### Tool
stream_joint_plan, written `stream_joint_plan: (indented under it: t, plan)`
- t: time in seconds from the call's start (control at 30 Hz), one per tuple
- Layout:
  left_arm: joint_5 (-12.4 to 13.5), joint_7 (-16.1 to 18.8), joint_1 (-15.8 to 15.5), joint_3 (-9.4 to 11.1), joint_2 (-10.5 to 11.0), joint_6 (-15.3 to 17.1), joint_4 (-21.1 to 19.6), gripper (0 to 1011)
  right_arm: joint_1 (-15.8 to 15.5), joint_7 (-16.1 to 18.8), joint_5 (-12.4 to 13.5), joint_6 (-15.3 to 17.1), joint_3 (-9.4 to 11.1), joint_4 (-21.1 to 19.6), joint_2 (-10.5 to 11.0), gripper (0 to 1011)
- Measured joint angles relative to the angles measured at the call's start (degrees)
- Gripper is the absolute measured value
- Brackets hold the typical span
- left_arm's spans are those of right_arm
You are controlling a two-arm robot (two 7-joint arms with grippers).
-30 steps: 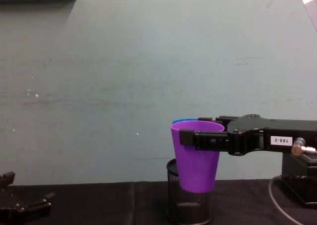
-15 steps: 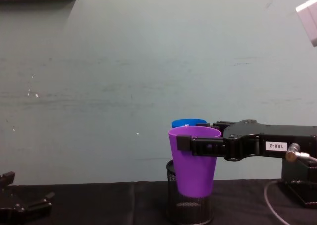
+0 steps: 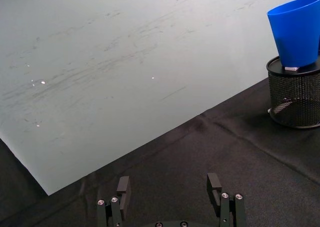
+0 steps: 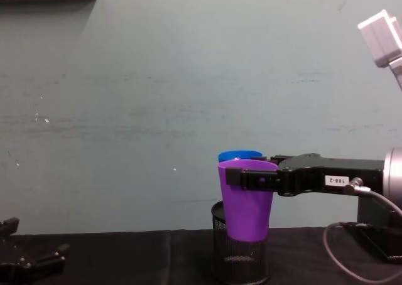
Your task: Pick up one cup with a gripper and tap it against the other cup.
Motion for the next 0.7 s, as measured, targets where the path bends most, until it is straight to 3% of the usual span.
stream_joint_plan:
  t: [0.7]
  plan:
    - [0.00, 0.00, 0.00, 0.00, 0.00, 0.00, 0.00, 1000, 4.44, -1.72, -0.63, 0.47, 0.49, 7.15, -3.26, 728]
